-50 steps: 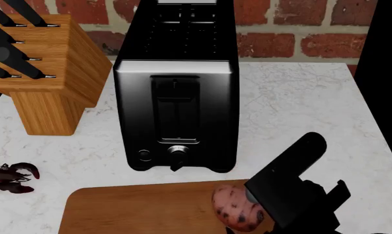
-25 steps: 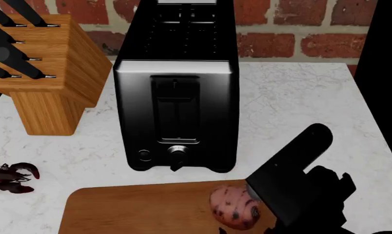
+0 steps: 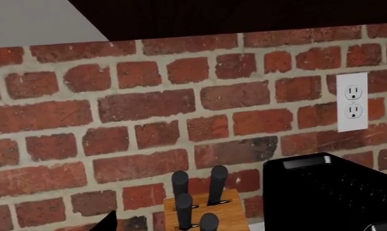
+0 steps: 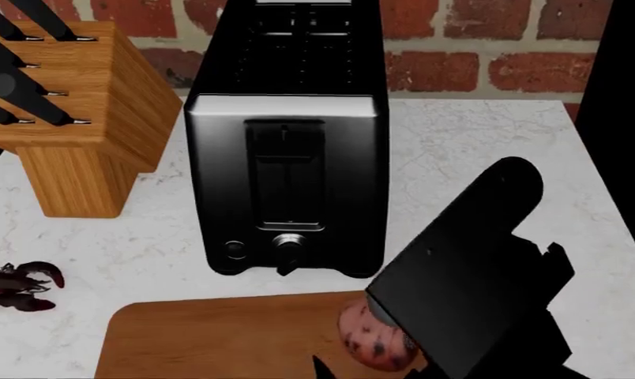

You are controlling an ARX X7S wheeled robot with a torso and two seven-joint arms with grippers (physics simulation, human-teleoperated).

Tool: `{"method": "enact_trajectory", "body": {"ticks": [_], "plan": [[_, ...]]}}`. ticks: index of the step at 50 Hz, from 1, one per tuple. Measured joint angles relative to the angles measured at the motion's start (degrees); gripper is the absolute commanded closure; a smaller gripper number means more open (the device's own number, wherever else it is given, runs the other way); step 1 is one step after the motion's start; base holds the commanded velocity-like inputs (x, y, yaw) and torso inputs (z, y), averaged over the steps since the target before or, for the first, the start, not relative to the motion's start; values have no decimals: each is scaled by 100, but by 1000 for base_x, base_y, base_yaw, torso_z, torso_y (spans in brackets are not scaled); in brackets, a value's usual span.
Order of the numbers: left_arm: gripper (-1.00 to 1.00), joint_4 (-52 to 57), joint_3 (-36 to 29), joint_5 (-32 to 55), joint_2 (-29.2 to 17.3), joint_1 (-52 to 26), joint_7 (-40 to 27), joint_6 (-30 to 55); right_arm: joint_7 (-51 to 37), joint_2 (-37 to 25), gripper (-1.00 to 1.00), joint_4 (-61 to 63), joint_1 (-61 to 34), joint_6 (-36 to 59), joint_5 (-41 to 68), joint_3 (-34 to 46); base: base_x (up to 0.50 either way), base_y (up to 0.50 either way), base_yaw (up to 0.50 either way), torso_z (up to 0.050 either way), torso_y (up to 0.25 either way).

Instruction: Clear the non-vegetable object off the cutting board and place the vegetables onto it.

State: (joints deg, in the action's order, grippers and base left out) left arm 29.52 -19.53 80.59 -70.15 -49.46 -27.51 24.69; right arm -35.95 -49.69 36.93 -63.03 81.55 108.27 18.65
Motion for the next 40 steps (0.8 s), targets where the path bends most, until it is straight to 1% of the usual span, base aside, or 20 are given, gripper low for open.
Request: {"method": "enact_trajectory", "body": {"ticks": [10, 30, 40], "plan": [[-100, 27, 2, -20, 46, 3, 2, -12, -663, -51, -100, 262, -376, -341, 1039, 276, 10, -36, -18, 11, 17], [-100, 35, 50, -58, 67, 87, 56, -95, -1779, -124, -100, 1080, -465, -1279, 2547, 584, 23, -72, -30, 20, 30], [-100, 15, 39, -106, 108, 76, 95, -89, -2331, -117, -100, 854, -1120, -1373, 3475, 1135, 13, -72, -31, 22, 31]]}}
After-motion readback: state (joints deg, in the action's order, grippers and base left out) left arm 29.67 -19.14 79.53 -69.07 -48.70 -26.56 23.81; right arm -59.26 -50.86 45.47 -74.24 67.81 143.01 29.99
